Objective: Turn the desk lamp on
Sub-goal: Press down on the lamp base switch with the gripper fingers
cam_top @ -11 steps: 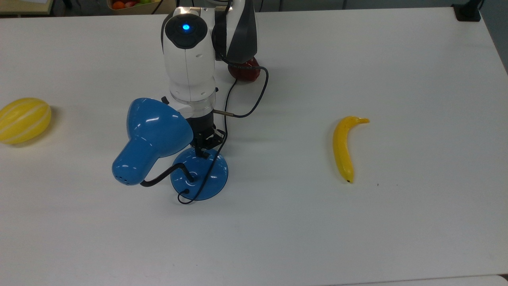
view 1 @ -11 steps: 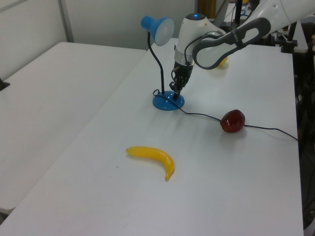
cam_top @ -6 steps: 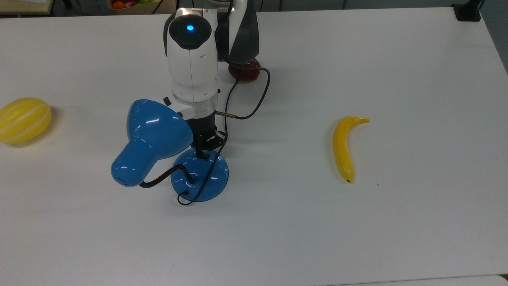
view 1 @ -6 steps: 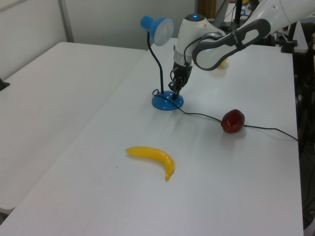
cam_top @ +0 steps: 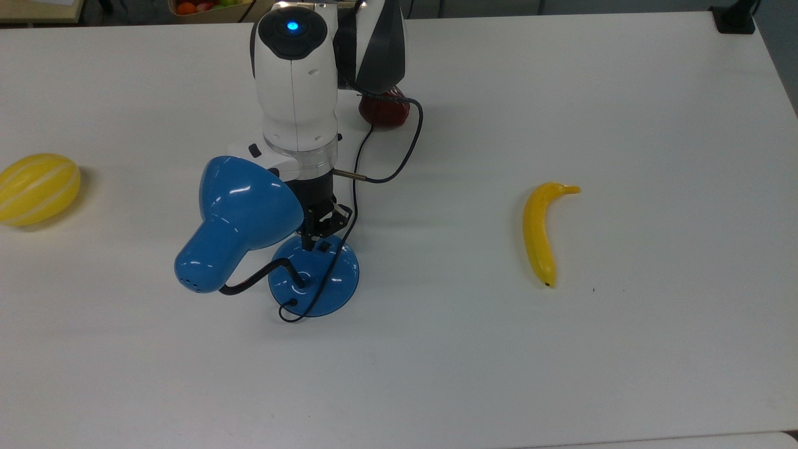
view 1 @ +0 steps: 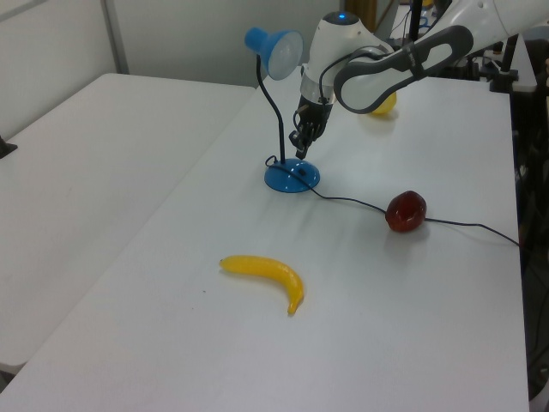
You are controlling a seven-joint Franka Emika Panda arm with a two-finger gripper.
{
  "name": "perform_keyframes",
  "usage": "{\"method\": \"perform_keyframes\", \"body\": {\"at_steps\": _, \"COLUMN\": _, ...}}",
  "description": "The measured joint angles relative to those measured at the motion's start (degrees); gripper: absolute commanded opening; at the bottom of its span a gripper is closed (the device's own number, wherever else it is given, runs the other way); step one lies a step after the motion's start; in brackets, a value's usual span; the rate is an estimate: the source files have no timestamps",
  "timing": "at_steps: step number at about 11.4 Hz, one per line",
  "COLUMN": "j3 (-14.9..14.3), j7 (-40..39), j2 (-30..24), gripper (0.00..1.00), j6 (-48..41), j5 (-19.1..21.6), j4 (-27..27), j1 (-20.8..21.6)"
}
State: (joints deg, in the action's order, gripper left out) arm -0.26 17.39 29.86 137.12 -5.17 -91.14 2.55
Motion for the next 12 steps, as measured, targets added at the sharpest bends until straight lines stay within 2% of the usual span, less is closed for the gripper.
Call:
{"method": "perform_keyframes", "body": {"at_steps": 10, "j3": 0.1, "j7": 0.1, "j2": 1.0, "gripper": 0.0, "j6": 0.1, "j5": -0.2, "j4": -1.0, "j1": 1.0}}
{"method": "perform_keyframes", "body": {"at_steps": 12, "j3": 0.1, "j7": 2.1, "j2": 1.0, "gripper": 0.0, "j6": 0.1, "j5": -1.1, "j4": -1.0, "j1": 1.1}}
